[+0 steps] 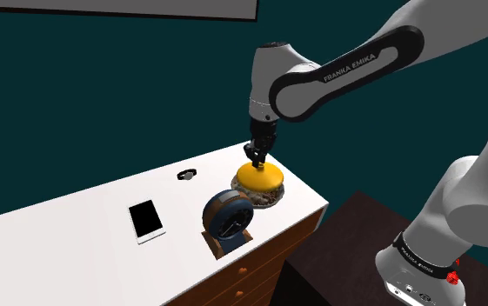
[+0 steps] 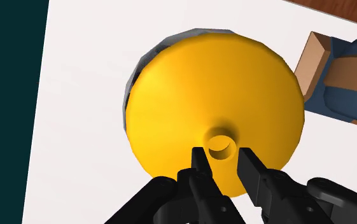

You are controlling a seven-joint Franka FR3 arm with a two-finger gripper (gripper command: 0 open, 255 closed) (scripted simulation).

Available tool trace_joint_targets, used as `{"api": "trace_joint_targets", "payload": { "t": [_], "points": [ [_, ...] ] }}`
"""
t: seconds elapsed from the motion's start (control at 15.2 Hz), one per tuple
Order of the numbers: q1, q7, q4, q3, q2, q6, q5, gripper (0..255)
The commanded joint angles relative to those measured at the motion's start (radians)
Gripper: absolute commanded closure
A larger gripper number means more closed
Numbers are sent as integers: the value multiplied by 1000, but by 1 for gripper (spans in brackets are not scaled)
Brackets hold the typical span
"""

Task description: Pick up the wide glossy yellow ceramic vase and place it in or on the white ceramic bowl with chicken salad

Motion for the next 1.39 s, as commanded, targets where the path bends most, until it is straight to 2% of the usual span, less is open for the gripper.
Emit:
{"api": "trace_joint_targets", "payload": {
  "t": [0.0, 0.33, 0.4, 0.73, 0.99, 1.32],
  "points": [
    [0, 1, -3, 0, 3, 6, -1, 255],
    [0, 1, -3, 0, 3, 6, -1, 255],
    [0, 0, -4, 0, 3, 6, -1, 0],
    [0, 1, -3, 0, 3, 6, -1, 0],
    [2, -12, 69, -2, -55, -123, 17, 0],
    [2, -12, 69, -2, -55, -123, 17, 0]
  ]
}}
